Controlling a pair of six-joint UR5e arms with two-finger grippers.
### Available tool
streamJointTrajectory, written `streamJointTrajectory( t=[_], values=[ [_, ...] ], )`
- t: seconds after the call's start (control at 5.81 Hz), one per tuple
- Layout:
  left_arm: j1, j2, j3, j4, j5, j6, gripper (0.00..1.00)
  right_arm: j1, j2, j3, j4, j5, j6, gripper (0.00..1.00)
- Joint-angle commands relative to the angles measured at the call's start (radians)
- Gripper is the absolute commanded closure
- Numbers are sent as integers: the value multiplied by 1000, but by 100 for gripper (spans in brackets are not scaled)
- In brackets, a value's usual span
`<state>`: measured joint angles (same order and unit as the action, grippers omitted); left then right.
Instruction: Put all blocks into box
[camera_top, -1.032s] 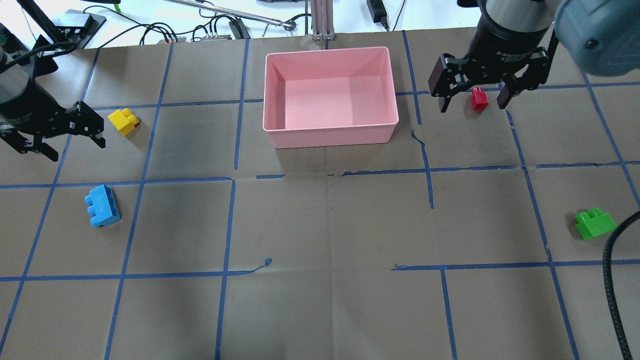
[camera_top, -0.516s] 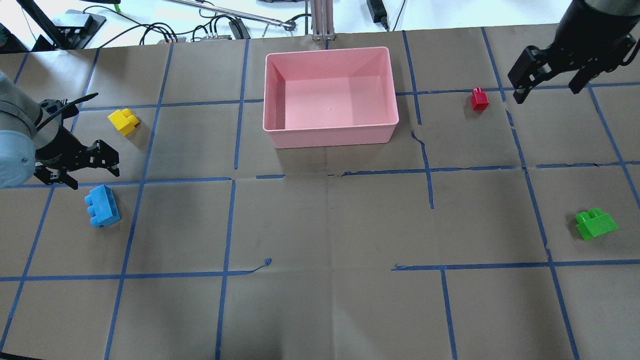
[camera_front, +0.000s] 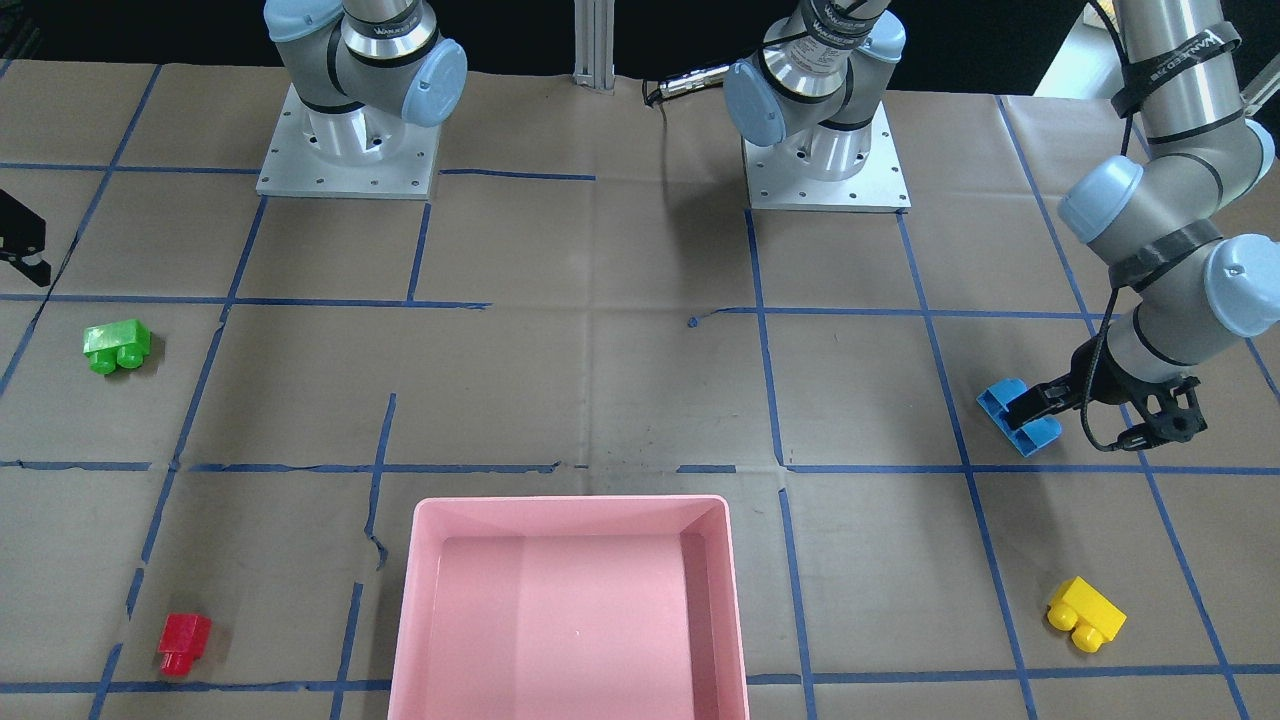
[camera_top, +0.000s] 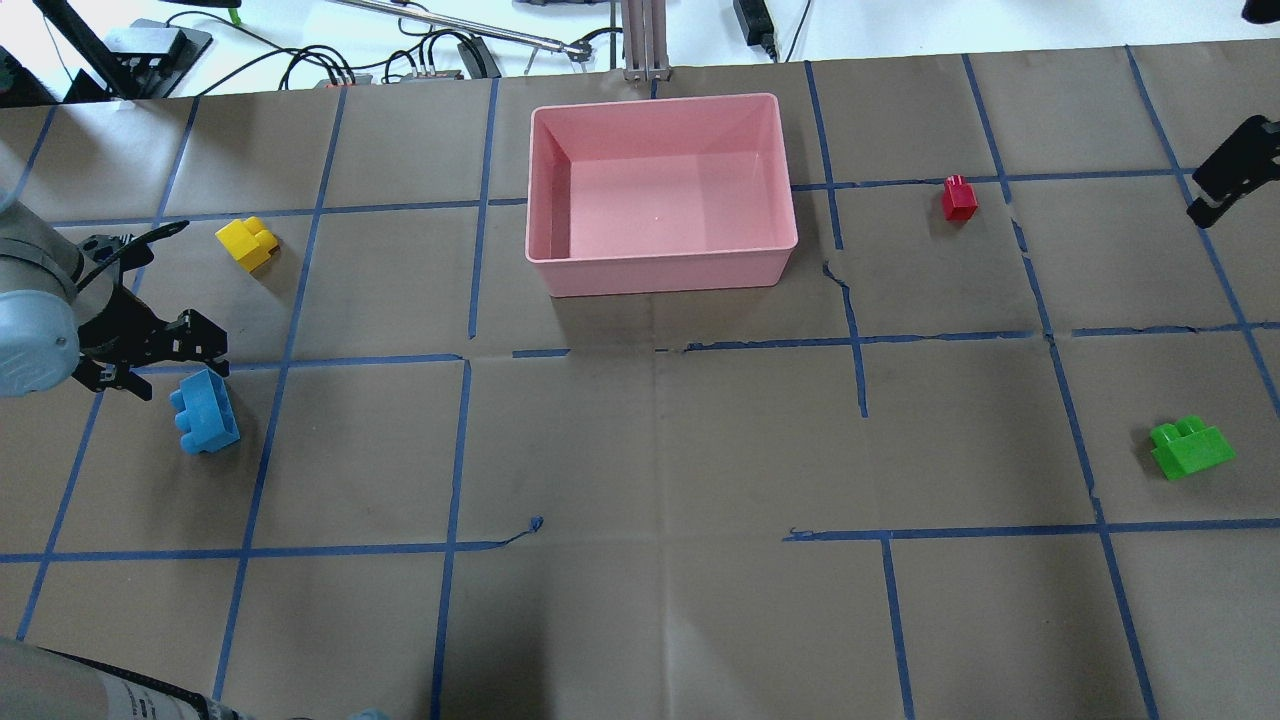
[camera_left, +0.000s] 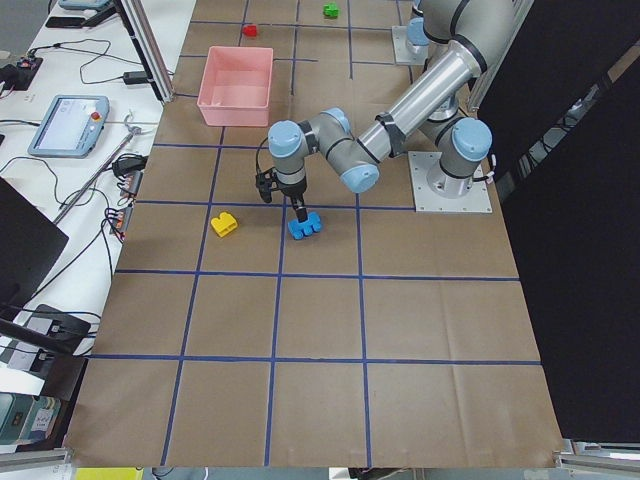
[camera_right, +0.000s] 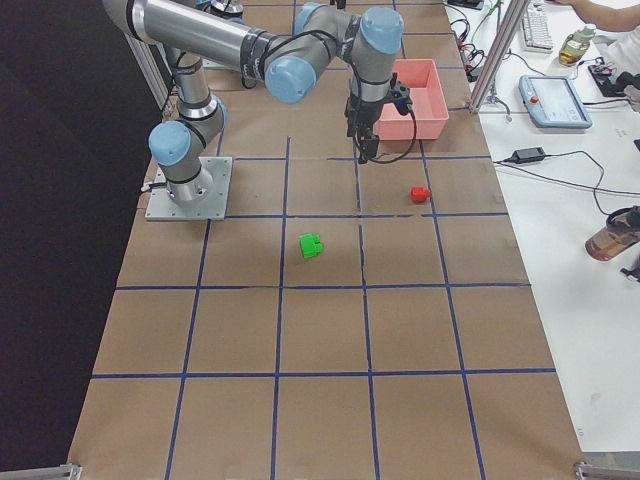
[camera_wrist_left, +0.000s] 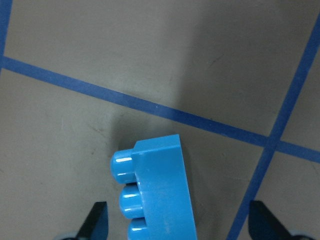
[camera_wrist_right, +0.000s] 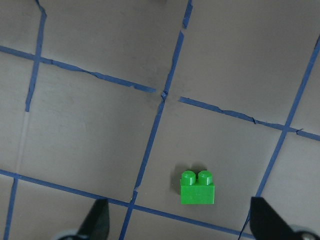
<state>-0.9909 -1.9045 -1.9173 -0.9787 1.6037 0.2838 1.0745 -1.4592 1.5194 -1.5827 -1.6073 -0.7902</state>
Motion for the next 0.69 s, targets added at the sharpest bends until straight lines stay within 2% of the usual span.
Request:
streamJointTrajectory(
  t=[0.0, 0.17, 0.34, 0.52],
  values=[
    [24, -60, -2, 2, 5, 9, 1, -89, 94, 22, -80, -2, -122, 0],
    [37, -65, -2, 0, 16, 9, 1, -120, 120, 91, -170, -5, -141, 0],
    [38, -70, -3, 0, 21, 9, 1, -131, 122, 210, -312, -5, -168, 0],
    [38, -70, -6, 0, 19, 8, 9, -133, 125, 319, -448, -9, -178, 0]
  ],
)
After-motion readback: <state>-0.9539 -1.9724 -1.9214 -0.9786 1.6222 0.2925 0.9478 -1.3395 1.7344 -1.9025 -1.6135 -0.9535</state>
